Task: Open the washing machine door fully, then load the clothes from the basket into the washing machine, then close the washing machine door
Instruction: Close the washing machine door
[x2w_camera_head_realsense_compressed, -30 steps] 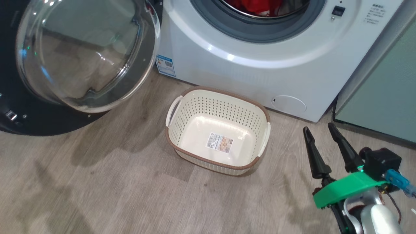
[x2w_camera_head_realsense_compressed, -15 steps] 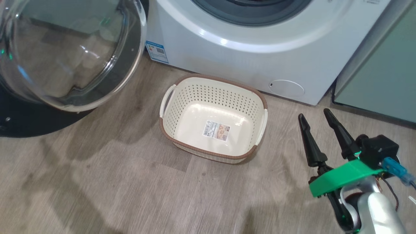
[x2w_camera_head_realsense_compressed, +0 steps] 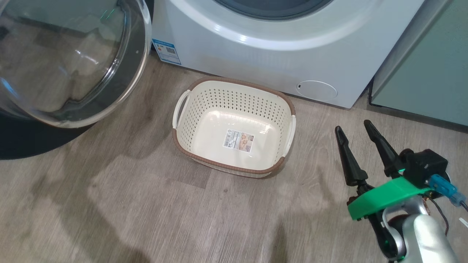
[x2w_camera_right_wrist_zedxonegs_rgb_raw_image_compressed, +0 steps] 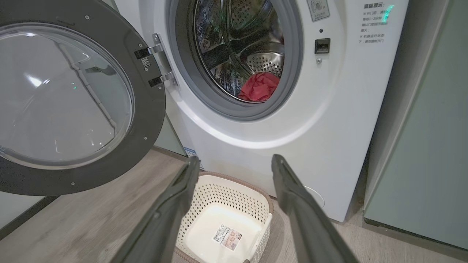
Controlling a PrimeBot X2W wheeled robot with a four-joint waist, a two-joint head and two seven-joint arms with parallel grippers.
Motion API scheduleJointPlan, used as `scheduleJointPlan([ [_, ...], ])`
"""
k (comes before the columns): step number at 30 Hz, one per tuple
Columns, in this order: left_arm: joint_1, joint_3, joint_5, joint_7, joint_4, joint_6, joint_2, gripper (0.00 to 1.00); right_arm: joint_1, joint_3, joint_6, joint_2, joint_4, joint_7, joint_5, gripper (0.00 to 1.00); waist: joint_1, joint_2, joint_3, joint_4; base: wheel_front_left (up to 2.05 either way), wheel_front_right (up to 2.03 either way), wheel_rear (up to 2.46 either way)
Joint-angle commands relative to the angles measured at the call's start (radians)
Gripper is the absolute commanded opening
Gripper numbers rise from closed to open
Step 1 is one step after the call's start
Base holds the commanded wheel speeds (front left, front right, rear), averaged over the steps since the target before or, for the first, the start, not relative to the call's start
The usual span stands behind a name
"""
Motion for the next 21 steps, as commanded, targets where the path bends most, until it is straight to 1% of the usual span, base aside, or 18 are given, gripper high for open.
scheduleJointPlan([
  [1, -0.014, 0.021, -0.008, 0.019, -0.031, -0.011, 0.071, 0.0, -0.042, 0.02, 0.0, -0.003, -0.04, 0.005, -0.008, 1.0, 0.0, 0.0, -0.001, 0.001, 0.0, 0.0, 0.0],
  [10, 0.023, 0.008, -0.03, 0.106, -0.053, -0.018, 0.064, 0.0, -0.041, 0.024, 0.0, -0.003, -0.043, 0.012, -0.012, 1.0, 0.0, 0.0, -0.006, 0.005, 0.0, 0.0, 0.0],
  [13, 0.042, 0.003, -0.055, 0.172, -0.077, -0.021, 0.058, 0.0, -0.039, 0.023, 0.0, -0.003, -0.041, 0.011, -0.01, 1.0, 0.0, 0.0, -0.012, 0.004, 0.0, 0.0, 0.0],
  [15, 0.047, 0.005, -0.064, 0.189, -0.085, -0.021, 0.055, 0.0, -0.038, 0.023, 0.0, -0.003, -0.04, 0.01, -0.009, 1.0, 0.0, 0.0, -0.014, 0.004, 0.0, 0.0, 0.0],
  [21, 0.094, 0.006, -0.122, 0.313, -0.153, -0.023, 0.042, 0.0, -0.032, 0.022, 0.0, -0.003, -0.032, 0.002, -0.001, 1.0, 0.0, 0.0, -0.029, 0.001, 0.0, 0.0, 0.0],
])
